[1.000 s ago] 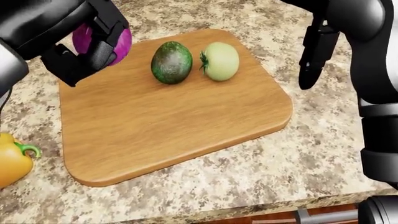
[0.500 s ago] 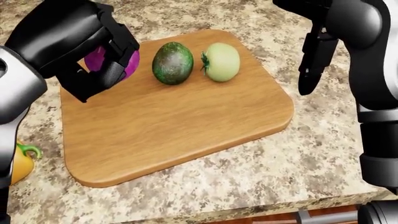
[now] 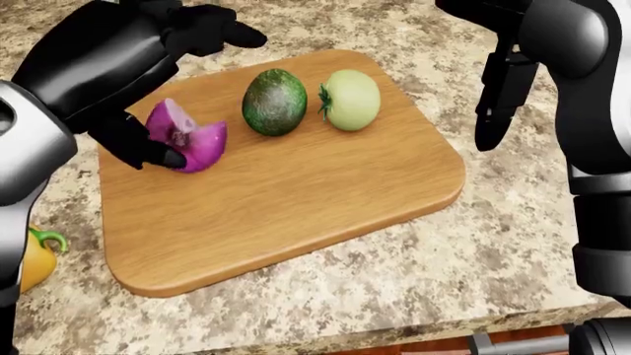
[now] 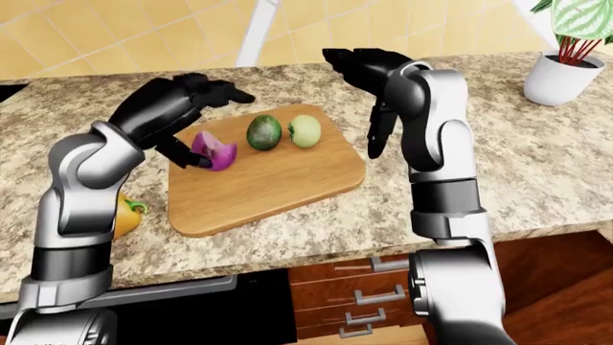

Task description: Place the avocado, onion, tomato and bell pepper on the cutting board.

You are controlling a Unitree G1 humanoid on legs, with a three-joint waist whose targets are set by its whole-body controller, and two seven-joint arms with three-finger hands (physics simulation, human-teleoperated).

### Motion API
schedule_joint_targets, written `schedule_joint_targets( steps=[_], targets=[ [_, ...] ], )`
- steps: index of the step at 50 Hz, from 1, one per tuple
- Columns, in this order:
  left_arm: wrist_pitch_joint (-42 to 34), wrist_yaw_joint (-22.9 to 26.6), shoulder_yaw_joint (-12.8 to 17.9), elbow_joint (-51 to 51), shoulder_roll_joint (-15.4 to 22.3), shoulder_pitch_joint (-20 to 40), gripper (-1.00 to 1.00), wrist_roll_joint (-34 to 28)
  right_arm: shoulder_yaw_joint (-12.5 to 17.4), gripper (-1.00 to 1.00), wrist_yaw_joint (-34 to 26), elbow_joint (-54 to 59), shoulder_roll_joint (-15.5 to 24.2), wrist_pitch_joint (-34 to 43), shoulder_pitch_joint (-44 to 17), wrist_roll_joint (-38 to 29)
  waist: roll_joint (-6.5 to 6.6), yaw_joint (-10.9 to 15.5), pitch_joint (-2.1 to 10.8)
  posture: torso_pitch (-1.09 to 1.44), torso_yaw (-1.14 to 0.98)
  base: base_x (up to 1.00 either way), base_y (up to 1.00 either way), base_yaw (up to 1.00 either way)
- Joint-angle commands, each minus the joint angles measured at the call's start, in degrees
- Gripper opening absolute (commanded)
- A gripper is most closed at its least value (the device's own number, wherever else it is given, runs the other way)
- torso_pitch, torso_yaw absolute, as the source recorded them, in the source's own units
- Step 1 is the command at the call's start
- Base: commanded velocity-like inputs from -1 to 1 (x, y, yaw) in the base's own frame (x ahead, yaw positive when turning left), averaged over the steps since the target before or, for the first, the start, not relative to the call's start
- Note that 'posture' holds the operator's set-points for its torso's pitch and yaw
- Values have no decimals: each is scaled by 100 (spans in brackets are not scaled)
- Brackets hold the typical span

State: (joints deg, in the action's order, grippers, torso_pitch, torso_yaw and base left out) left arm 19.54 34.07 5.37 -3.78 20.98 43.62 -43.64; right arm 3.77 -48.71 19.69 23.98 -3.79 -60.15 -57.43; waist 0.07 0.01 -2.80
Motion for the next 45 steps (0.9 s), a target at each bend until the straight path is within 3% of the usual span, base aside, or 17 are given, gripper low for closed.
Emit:
schedule_joint_targets(
  steps=[1,2,3,6,16,20,21,26,29,33,38,45],
  targets=[
    [-35,-85,118,140,63,223,61,45,75,100,119,-191,58,-10,-210,10,-6,1,170,0,0,0,0,0],
    [-56,-67,136,148,80,258,67,70,78,100,126,-192,57,-12,-194,12,-4,1,172,0,0,0,0,0],
    [-121,-45,162,144,95,343,88,107,82,100,129,-186,63,-15,-189,12,-4,1,172,0,0,0,0,0],
    [-299,-5,216,160,161,601,100,232,81,100,129,-194,62,-10,-186,11,-8,-1,170,0,0,0,0,0],
    [-937,56,375,15,629,1551,100,743,81,100,81,-193,80,2,-260,6,3,-9,136,0,0,0,0,0],
    [-1165,176,473,207,830,1614,100,975,78,100,72,-208,76,12,-268,1,16,-15,125,0,0,0,0,0],
    [-1291,416,573,538,930,1420,100,1147,92,100,44,-245,86,26,-260,6,21,-18,123,0,0,0,0,0],
    [-1577,610,763,785,1320,1317,100,1439,87,100,33,-269,80,48,-253,-6,47,-31,112,0,0,0,0,0],
    [-1549,797,1000,1376,1546,668,100,1641,116,100,-9,-372,97,85,-191,1,61,-37,103,0,0,0,0,0],
    [-1784,857,1246,1810,1756,354,100,1971,106,100,61,-295,87,75,-182,5,87,-44,103,0,0,0,0,0],
    [-1820,882,1463,2527,1744,-412,100,2195,97,100,79,-276,87,63,-165,0,96,-41,94,0,0,0,0,0],
    [-1864,1029,1627,3407,1448,-1266,100,2363,93,100,98,-275,107,41,-112,-31,106,-25,92,0,0,0,0,0]
  ],
)
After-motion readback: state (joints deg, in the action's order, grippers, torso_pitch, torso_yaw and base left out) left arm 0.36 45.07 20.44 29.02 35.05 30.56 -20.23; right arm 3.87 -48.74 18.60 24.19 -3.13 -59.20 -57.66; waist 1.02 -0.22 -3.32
